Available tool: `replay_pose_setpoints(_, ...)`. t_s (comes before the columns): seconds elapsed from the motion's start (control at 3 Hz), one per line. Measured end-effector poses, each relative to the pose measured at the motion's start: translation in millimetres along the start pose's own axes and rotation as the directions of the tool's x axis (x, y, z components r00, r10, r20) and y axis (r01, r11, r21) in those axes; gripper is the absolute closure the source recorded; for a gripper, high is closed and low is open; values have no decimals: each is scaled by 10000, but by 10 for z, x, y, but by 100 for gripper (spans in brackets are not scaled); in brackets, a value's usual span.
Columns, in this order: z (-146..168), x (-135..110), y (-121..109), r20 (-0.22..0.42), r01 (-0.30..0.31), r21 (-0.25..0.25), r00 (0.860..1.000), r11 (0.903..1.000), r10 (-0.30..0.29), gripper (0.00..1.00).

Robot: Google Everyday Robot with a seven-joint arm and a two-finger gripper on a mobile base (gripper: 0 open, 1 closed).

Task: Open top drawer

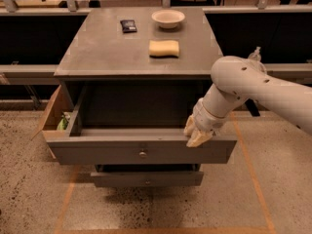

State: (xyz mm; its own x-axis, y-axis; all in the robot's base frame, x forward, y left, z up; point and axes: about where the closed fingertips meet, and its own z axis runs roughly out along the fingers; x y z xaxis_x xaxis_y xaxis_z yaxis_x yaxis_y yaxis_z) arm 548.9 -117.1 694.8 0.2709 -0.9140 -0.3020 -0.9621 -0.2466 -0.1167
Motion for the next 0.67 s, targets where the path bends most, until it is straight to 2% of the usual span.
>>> replay_pose_setpoints(0.33,0,0,0,-1,-1,-1,10000,10000,1,59)
replay_pose_setpoints(0.67,-108,-69,29,-451,-409,9,9981,9992,409,60)
